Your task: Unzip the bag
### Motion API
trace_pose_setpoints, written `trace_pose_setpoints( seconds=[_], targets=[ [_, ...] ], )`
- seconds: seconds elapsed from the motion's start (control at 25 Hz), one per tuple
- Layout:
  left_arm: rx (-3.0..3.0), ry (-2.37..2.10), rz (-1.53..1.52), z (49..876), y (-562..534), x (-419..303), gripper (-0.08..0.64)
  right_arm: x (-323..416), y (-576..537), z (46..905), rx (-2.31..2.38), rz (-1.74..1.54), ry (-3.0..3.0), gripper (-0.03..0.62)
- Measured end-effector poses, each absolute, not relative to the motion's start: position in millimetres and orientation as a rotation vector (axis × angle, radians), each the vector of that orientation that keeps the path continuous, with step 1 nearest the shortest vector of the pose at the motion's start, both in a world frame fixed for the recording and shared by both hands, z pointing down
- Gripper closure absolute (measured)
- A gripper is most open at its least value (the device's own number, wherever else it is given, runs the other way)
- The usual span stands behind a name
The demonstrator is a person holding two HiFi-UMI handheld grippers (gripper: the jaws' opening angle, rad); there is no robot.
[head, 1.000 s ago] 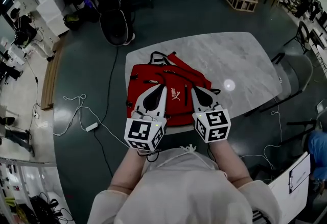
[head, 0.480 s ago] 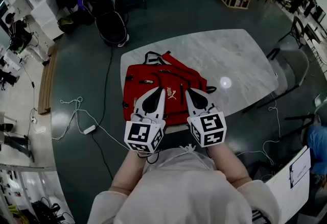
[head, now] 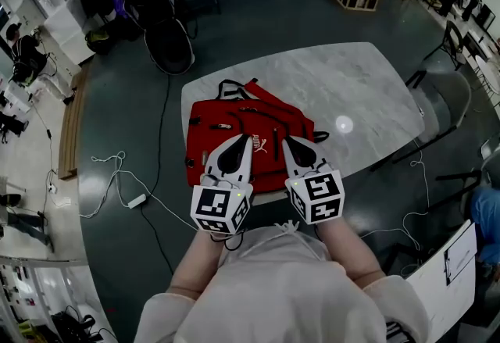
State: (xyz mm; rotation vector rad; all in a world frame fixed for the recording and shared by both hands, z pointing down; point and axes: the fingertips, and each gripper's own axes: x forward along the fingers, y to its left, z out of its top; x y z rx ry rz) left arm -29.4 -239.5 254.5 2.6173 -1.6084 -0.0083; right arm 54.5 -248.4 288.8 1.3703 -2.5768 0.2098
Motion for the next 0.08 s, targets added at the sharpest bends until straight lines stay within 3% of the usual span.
trace_pose_setpoints(
  seconds=[0.08],
  targets=[
    [2.612, -1.605, -0.007, 256.3, -240.3, -29.0, 0.538, 55.1, -249.4, 292.2, 1.365, 0.220, -2.572, 0.566]
  ],
)
